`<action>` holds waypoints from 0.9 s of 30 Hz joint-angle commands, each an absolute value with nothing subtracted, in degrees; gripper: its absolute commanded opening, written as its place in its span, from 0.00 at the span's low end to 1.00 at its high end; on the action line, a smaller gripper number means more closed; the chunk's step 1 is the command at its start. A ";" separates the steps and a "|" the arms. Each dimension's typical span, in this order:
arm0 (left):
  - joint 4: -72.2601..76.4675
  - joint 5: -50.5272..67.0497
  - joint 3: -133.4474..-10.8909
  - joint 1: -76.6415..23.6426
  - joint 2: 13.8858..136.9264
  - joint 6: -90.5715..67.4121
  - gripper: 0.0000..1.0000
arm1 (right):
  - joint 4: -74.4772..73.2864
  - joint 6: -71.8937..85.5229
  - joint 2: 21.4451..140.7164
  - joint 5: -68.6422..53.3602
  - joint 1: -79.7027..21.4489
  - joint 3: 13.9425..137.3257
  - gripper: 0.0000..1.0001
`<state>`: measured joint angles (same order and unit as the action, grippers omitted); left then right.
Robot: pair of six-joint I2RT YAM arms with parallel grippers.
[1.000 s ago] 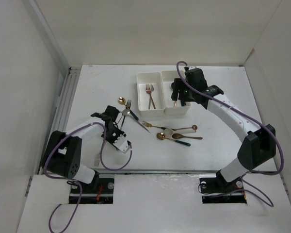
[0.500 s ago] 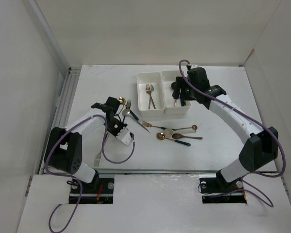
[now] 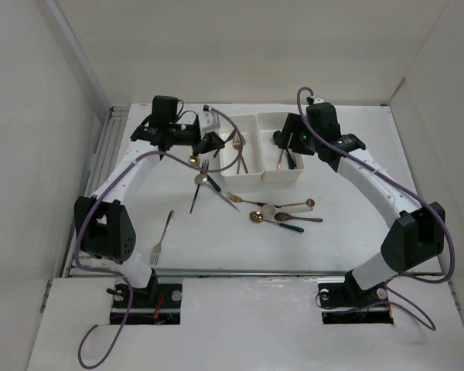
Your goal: Sort the eating utensils into containers
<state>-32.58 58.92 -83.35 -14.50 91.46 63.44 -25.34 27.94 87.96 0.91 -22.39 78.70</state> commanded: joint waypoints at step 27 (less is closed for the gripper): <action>-13.89 10.42 -95.89 -23.28 102.16 11.60 0.53 | -23.55 29.71 82.18 5.19 -21.80 77.43 0.72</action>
